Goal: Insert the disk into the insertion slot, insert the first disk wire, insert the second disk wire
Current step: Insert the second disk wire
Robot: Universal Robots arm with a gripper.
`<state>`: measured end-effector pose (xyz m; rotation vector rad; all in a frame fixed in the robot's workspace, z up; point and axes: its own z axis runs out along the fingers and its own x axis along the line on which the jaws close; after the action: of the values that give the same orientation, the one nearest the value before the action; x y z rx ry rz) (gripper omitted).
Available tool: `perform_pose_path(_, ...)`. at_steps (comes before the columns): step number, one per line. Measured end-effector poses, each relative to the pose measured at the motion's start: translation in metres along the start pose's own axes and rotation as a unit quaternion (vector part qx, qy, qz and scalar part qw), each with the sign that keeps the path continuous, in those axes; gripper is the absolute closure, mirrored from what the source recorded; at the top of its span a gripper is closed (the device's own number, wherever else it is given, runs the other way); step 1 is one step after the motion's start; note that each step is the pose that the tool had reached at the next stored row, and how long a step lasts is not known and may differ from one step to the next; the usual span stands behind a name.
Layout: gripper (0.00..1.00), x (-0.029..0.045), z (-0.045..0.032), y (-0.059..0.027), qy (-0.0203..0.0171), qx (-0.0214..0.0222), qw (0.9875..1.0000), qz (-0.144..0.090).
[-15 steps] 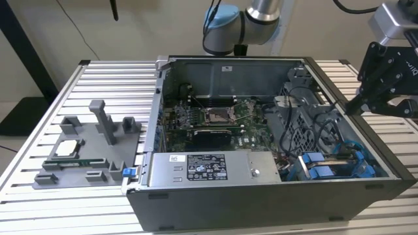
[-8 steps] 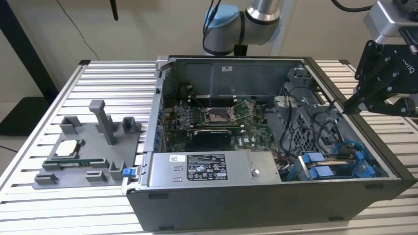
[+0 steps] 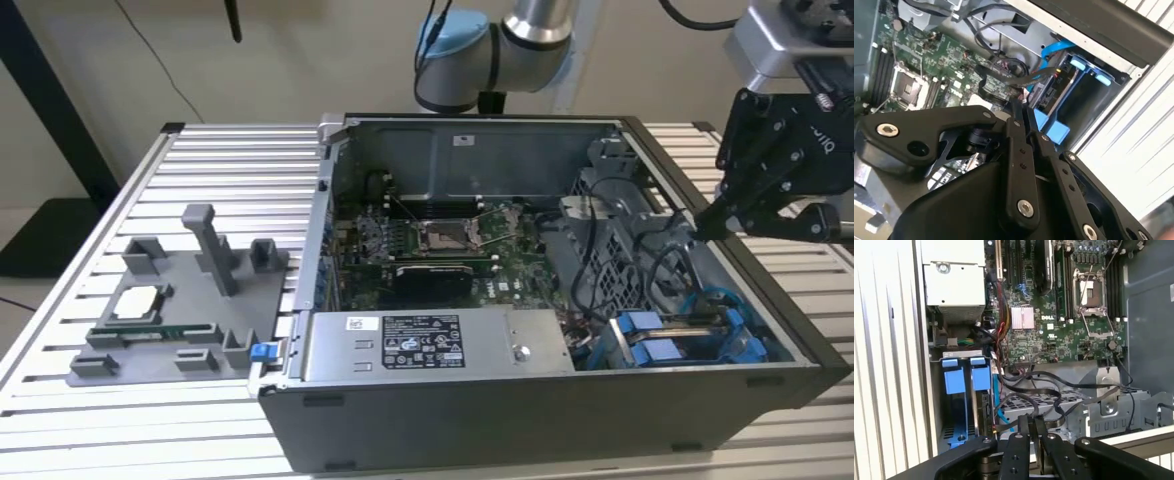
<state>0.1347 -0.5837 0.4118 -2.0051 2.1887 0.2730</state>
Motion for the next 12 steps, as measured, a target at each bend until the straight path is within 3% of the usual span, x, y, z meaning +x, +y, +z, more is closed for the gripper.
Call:
perform_pose_path(4, 1.0, 0.0006, 0.0006, 0.0056, 0.0231, 0.0111, 0.9997, -0.002)
perform_pose_path(5, 1.0, 0.0007, 0.001, 0.0079, 0.0273, 0.013, 0.9995, -0.003)
perform_pose_path(9, 1.0, -0.0005, 0.0048, 0.0164, 0.0384, 0.0183, 0.9991, -0.004)
perform_pose_path(12, 1.0, -0.0017, 0.0079, 0.0185, 0.0439, 0.0244, 0.9987, -0.005)
